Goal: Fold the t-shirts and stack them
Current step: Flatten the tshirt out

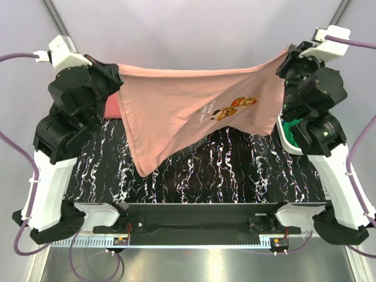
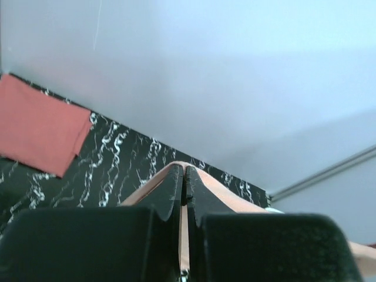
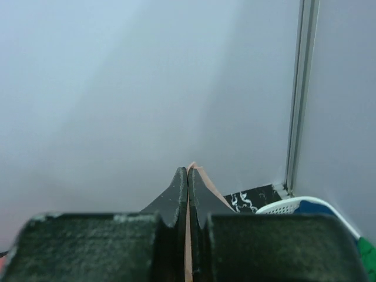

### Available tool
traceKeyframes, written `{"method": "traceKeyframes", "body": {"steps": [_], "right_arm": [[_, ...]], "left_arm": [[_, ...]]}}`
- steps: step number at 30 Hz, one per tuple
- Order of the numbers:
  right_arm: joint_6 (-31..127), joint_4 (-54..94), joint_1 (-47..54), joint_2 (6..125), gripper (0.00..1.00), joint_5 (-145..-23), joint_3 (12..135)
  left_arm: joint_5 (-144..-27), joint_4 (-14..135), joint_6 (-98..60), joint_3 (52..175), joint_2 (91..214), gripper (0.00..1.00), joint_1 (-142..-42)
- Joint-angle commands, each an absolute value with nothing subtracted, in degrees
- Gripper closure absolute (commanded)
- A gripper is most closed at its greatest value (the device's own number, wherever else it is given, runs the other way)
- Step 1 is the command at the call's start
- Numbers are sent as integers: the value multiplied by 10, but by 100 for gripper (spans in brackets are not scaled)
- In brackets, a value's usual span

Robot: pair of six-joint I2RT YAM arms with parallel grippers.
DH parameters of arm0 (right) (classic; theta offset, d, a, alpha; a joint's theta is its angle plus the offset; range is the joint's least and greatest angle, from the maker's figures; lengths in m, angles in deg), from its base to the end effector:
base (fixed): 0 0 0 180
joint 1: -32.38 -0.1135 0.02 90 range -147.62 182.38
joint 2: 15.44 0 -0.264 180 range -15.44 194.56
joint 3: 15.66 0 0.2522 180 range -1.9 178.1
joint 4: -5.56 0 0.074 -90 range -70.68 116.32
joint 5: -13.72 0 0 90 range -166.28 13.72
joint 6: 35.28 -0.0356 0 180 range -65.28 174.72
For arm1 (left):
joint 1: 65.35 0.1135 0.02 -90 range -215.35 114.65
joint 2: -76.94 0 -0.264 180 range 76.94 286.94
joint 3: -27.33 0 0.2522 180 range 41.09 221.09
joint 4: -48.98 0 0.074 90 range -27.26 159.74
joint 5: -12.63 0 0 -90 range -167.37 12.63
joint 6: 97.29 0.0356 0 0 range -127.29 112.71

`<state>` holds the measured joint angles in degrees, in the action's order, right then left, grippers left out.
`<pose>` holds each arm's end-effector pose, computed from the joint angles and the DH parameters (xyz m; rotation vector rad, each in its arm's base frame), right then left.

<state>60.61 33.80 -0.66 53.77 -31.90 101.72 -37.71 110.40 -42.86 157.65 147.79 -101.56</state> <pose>0.1712 0.0816 0.5821 0.2466 1.3019 -0.0707 0.1448 -0.0779 0.5767 -0.5223 1.5259 -0.4180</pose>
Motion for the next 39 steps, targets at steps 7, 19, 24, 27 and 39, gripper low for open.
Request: {"method": "traceKeyframes", "body": {"steps": [7, 19, 24, 27, 39], "right_arm": [[615, 348, 66, 700, 100, -391, 1164], [645, 343, 108, 821, 100, -483, 1373], [618, 395, 109, 696, 100, -527, 1278], [604, 482, 109, 599, 100, -544, 1209], [476, 635, 109, 253, 100, -659, 1141]], "left_arm": [[-609, 1049, -442, 1575, 1552, 100, -817], [-790, 992, -468, 1722, 1647, 100, -722], [-804, 1007, -449, 1646, 1554, 100, -727], [-802, 1024, -425, 1579, 1474, 100, -751], [-834, 1148, -443, 1525, 1258, 100, -849]]}}
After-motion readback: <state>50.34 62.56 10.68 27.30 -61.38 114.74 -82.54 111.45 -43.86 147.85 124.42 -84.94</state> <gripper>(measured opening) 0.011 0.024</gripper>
